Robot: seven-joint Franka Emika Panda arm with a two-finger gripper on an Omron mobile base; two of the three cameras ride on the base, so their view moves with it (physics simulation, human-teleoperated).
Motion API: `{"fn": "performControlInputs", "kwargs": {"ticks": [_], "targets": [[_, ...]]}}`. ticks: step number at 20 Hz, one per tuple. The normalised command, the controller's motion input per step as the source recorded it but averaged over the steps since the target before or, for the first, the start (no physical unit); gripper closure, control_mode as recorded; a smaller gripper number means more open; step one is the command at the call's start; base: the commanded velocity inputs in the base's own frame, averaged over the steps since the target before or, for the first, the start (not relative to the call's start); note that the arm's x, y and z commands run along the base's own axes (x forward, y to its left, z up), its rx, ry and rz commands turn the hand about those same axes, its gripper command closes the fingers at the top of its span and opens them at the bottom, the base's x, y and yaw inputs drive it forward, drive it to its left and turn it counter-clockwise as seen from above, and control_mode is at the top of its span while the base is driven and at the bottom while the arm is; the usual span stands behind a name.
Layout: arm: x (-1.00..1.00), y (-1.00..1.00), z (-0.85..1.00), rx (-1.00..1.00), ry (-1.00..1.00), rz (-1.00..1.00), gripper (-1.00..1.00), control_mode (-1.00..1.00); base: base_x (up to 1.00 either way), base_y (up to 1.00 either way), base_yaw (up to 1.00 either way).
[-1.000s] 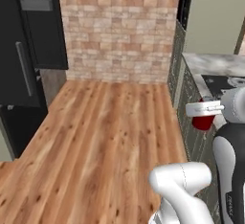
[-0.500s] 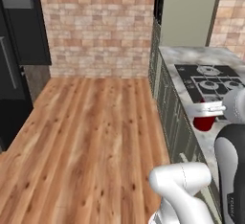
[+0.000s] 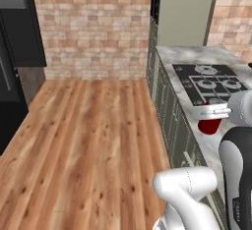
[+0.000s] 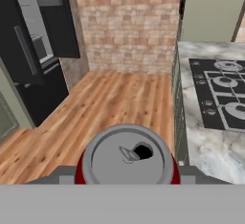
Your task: Open the fridge, grab two sodas, and place both sodas inside the bowl with ice on the dining counter.
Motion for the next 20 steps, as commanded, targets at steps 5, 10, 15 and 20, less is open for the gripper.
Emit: {"fn": "performControlInputs", "kwargs": {"ticks": [5,10,15,20], "targets": [[0.0,0.0,0.0,0.0,0.0,0.0,1.0,1.0,-0.97,-0.6,-0.2],[0.0,0.0,0.0,0.0,0.0,0.0,1.0,1.0,-0.96,-0.9,-0.21],[0.0,0.0,0.0,0.0,0.0,0.0,1.0,1.0,-1.0,-0.77,-0.15],[0.0,0.0,0.0,0.0,0.0,0.0,1.0,1.0,-1.0,-0.58,-0.16]]}}
